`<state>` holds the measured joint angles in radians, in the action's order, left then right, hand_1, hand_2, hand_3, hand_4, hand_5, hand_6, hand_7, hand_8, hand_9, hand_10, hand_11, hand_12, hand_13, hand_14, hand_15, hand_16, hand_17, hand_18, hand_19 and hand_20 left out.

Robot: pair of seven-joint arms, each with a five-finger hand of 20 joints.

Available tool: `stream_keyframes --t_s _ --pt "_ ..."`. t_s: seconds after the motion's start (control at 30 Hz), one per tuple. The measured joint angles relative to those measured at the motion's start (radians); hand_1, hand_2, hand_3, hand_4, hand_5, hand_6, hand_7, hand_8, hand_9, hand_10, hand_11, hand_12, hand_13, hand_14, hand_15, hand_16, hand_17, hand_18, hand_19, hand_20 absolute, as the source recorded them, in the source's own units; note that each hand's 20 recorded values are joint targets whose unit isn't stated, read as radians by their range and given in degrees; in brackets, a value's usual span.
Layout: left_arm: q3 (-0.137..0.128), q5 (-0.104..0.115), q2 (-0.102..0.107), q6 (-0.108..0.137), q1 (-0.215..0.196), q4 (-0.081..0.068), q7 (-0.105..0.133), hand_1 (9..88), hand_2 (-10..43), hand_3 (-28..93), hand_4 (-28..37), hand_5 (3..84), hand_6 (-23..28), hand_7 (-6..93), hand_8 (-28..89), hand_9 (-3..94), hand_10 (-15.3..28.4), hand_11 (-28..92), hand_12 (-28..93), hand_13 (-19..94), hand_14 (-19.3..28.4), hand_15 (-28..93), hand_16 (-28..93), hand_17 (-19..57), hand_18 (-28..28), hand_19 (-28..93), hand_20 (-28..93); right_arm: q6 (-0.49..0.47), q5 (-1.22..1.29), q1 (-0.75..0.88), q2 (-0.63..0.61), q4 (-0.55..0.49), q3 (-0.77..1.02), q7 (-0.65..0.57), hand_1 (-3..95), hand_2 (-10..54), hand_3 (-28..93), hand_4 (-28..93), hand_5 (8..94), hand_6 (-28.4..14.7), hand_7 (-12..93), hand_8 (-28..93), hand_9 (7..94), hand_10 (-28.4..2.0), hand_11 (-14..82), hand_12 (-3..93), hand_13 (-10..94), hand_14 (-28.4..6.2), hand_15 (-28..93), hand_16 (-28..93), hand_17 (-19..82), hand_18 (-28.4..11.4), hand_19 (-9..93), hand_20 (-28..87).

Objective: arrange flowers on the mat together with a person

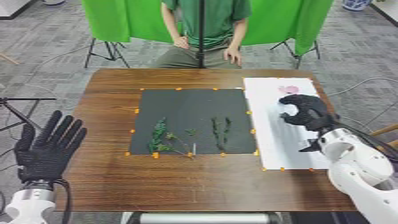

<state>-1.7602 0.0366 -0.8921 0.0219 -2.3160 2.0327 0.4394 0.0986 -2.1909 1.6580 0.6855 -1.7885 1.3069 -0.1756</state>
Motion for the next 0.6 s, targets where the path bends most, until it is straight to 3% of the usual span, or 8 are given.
stream_keyframes --t_s 0.37,0.47,0.6 --pt "0.002 0.001 -0.002 0.003 -0.001 0.0 0.0 23.6 11.1 70 -28.3 43.9 5.9 8.9 -9 40.1 14.2 15 8 29 14.4 27 -7 -2.6 11.9 25 12 -0.036 -0.025 -0.142 -0.01 0.108 -0.162 0.004 55.0 -9.5 73 -28 49.3 4.4 28 -18 53.0 -6.1 10.6 14.0 49 -2.9 19 14 23 -10.9 38 29" --pt "0.002 0.001 -0.002 0.004 0.0 0.0 -0.003 23.6 11.2 70 -28.3 43.9 5.9 9.0 -9 40.1 14.3 15 8 29 14.4 27 -7 -2.7 12.0 25 12 -0.033 -0.032 -0.166 -0.01 0.127 -0.2 0.011 57.5 -9.5 71 -28 53.8 5.7 30 -19 56.7 -5.5 12.7 15.6 56 -2.3 22 19 23 -11.0 45 31" --pt "0.002 0.0 -0.003 0.005 0.0 -0.001 -0.009 23.7 11.2 70 -28.3 43.9 5.8 9.0 -9 40.1 14.4 15 8 29 14.4 27 -7 -2.8 12.0 25 12 -0.009 -0.04 -0.195 -0.009 0.142 -0.228 0.015 66.2 -9.5 60 -28 56.3 6.6 31 -19 60.6 -5.1 14.1 17.7 64 0.6 16 39 24 -10.6 52 34"
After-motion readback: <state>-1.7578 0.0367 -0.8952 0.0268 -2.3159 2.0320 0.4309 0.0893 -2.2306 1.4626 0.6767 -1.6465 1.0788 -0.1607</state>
